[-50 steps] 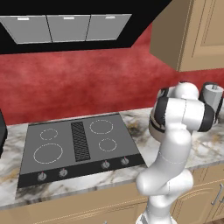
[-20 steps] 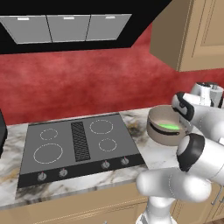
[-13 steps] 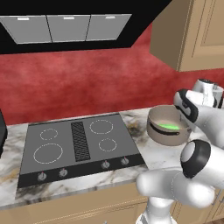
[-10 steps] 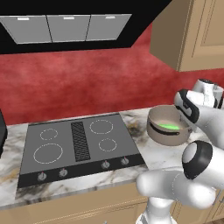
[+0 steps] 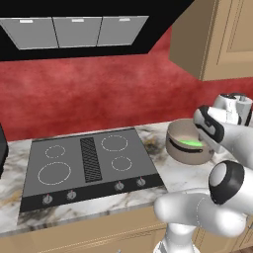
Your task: Turn on the sink faucet. Then move the corn from the counter to the sink. Turn off the sink. Move the vegetable from the sink to the pot next to the stove. Finally move the pot to the front left burner.
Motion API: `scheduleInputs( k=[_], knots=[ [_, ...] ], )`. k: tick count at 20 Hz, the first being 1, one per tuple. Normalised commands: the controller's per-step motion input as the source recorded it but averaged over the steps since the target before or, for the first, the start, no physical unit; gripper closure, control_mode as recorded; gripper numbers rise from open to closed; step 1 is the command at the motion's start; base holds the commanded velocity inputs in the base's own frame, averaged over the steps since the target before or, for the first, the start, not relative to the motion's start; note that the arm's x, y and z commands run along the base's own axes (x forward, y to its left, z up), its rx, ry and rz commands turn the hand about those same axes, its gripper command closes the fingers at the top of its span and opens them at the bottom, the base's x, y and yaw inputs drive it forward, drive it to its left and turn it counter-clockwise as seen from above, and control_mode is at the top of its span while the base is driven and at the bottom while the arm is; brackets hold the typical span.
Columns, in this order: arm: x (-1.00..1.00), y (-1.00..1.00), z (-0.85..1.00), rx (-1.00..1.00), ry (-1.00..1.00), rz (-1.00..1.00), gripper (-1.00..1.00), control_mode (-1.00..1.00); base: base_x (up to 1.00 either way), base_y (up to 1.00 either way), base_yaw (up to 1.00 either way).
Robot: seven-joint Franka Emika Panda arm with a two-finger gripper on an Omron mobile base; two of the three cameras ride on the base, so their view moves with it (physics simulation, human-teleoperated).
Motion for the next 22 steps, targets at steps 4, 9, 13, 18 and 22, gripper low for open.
scheduleInputs(
  k=[4,9,13,18,22],
  knots=[
    [0.0,0.04,-0.16,0.0,0.0,0.05,-1.0,-1.0,0.0,0.0,0.0],
    [0.0,0.02,-0.14,0.0,0.0,0.03,-1.0,-1.0,0.0,0.0,0.0],
    [0.0,0.02,-0.12,0.0,0.0,0.01,-1.0,-1.0,0.0,0.0,0.0],
    [0.13,0.05,-0.08,0.0,0.0,0.0,-1.0,-1.0,0.0,0.0,0.0],
    [0.24,0.08,-0.1,0.0,0.0,0.0,-1.0,-1.0,0.0,0.0,0.0]
  ],
)
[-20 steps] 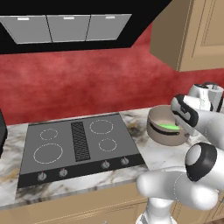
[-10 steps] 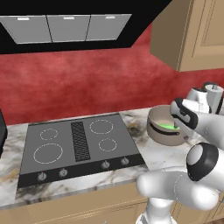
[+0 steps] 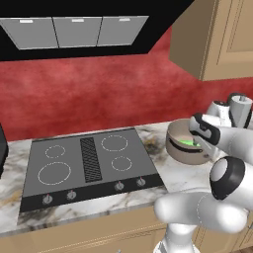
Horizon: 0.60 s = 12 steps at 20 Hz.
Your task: Turn on the sink faucet. Then move the corn from the counter to the sink. Turn off the sink. Move the vegetable from the sink to the pot next to the stove. Finally move the pot to the front left burner.
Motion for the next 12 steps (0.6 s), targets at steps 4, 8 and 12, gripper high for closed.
scheduleInputs(
  k=[4,8,12],
  knots=[
    [0.15,0.06,-0.14,0.0,0.0,0.0,1.0,-1.0,0.0,0.0,0.0],
    [0.0,0.0,0.0,0.0,0.0,0.0,1.0,-1.0,0.0,0.0,0.0],
    [0.0,0.06,0.05,0.0,-0.01,0.0,1.0,-1.0,0.0,0.0,0.0]
  ],
)
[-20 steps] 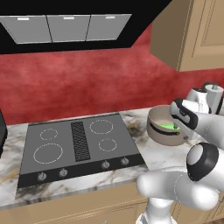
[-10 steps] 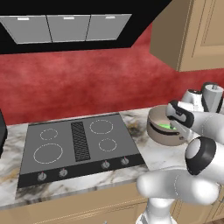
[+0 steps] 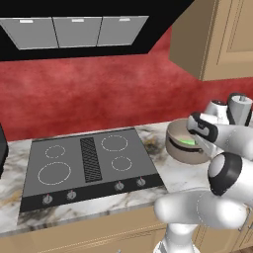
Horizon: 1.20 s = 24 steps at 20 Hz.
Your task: Turn on the sink faucet. Then move the corn from the counter to the sink. Turn off the sink. Move the vegetable from the sink to the pot next to the stove. Finally move the pot to the front left burner.
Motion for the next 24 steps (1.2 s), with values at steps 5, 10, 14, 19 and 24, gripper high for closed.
scheduleInputs(
  k=[5,10,14,19,24],
  knots=[
    [-0.17,0.3,0.35,0.0,-0.03,0.03,1.0,-1.0,0.0,0.0,0.0],
    [-0.2,0.62,0.39,-0.01,-0.09,0.15,1.0,-1.0,0.0,0.0,0.0],
    [-0.09,0.95,0.29,-0.03,-0.17,0.19,1.0,-1.0,0.0,0.0,0.0],
    [0.0,1.0,0.21,0.0,-0.11,0.19,1.0,-1.0,0.0,0.0,0.0],
    [0.17,1.0,0.05,0.0,-0.01,0.23,1.0,-1.0,0.0,0.0,0.0]
  ],
)
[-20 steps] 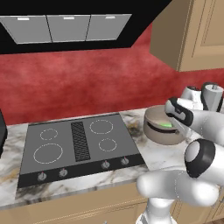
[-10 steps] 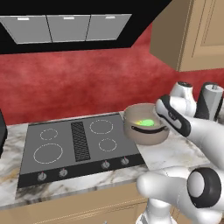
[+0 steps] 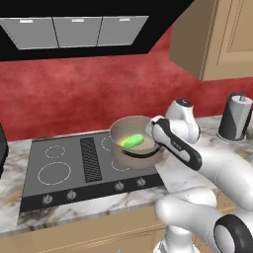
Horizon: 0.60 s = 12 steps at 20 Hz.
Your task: Turn on the sink faucet. Then move the corn from the counter to the sink. Turn off the sink. Move the vegetable from the sink to the pot next to the stove. Finally move the pot to the front left burner.
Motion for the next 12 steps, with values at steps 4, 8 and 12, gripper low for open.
scheduleInputs(
  k=[4,8,12],
  knots=[
    [0.36,0.99,0.08,0.0,0.0,0.26,1.0,-1.0,0.0,0.0,0.0],
    [0.39,0.97,0.06,0.0,0.0,0.27,1.0,-1.0,0.0,0.0,0.0],
    [0.35,1.0,0.01,0.0,0.0,0.27,1.0,-1.0,0.0,0.0,0.0]
  ],
)
